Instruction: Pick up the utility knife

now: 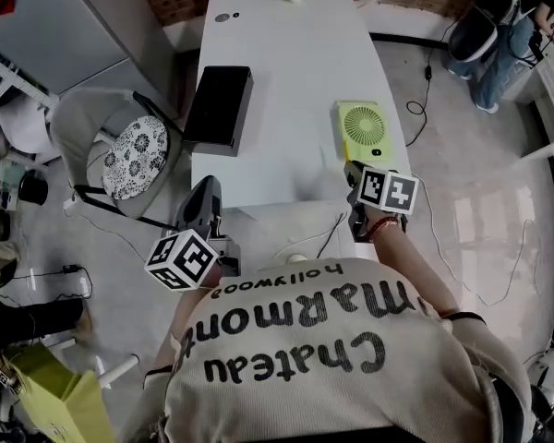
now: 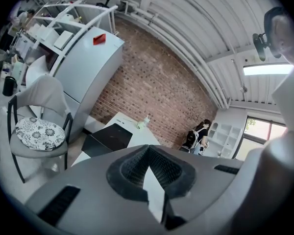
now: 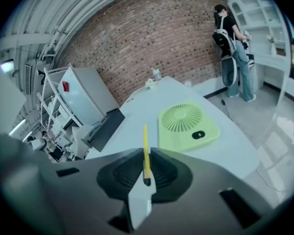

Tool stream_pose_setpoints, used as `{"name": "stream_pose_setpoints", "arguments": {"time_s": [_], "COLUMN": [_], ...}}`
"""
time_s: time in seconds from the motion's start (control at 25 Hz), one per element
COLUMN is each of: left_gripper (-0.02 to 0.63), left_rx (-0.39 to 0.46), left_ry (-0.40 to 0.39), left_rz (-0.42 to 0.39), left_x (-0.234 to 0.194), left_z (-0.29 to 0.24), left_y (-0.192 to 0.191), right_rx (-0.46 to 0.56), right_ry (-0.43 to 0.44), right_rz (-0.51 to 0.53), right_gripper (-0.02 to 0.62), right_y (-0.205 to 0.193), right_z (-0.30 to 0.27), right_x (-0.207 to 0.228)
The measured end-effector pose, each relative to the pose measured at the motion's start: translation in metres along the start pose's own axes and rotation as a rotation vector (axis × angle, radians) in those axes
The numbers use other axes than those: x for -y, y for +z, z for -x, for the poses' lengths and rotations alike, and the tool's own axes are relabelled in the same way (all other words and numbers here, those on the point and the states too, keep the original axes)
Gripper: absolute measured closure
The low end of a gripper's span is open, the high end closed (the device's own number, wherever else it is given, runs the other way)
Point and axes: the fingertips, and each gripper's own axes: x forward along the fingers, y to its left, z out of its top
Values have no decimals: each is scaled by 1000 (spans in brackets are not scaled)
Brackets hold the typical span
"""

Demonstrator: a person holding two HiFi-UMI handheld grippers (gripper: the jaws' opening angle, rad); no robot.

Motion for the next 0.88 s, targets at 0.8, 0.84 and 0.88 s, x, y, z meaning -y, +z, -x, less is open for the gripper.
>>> {"name": "stream_pose_setpoints", "arguments": {"time_s": [0.8, 0.84, 0.88], "left_gripper": [604, 604, 604], "left_rx": [-99, -98, -97], "left_ry": [-133, -137, -142], "left_rz": [-36, -40, -44], "left_x": [-7, -8, -8], "left_z": [37, 40, 42], "left_y": [17, 19, 21], "right_rx": [283, 300, 317], "right_ry": [-105, -107, -107], "right_rz": [-191, -194, -196], "right_gripper": [551, 551, 551], "right_y": [6, 7, 7], "right_z": [104, 109, 114], "right_x": [-22, -25, -29]}}
